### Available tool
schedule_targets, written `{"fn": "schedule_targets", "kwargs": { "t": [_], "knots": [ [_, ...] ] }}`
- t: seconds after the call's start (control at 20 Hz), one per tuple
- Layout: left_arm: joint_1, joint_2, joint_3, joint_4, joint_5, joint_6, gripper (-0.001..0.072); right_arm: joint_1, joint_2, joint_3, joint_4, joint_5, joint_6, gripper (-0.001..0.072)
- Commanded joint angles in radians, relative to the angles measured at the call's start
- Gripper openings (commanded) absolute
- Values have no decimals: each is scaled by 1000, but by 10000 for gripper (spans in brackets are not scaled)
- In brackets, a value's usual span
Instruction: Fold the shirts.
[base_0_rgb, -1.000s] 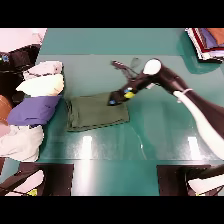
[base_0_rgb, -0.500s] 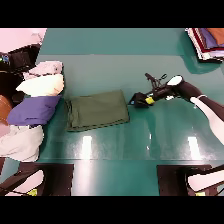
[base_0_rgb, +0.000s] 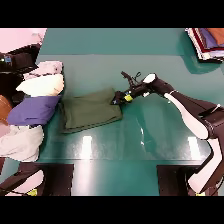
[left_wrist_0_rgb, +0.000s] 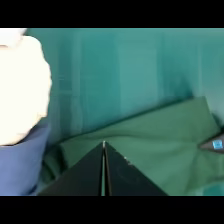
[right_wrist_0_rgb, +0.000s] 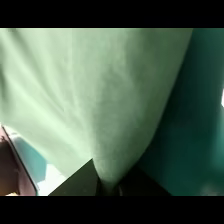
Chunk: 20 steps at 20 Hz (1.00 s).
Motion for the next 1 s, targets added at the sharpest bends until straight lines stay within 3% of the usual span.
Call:
{"fn": "schedule_targets", "kwargs": {
  "t": [0.0,0.25,0.45,0.95],
  "knots": [
    [-93,0,0,18,9,-1,26,-27,17,47,6,1,-16,21],
    [-243,0,0,18,17,-2,26,-256,203,46,-283,6,115,21],
    [-262,0,0,15,13,-20,26,-542,376,19,-502,21,219,21],
    [-262,0,0,13,58,-39,26,-1308,765,-496,-561,-208,378,21]
  ]
}}
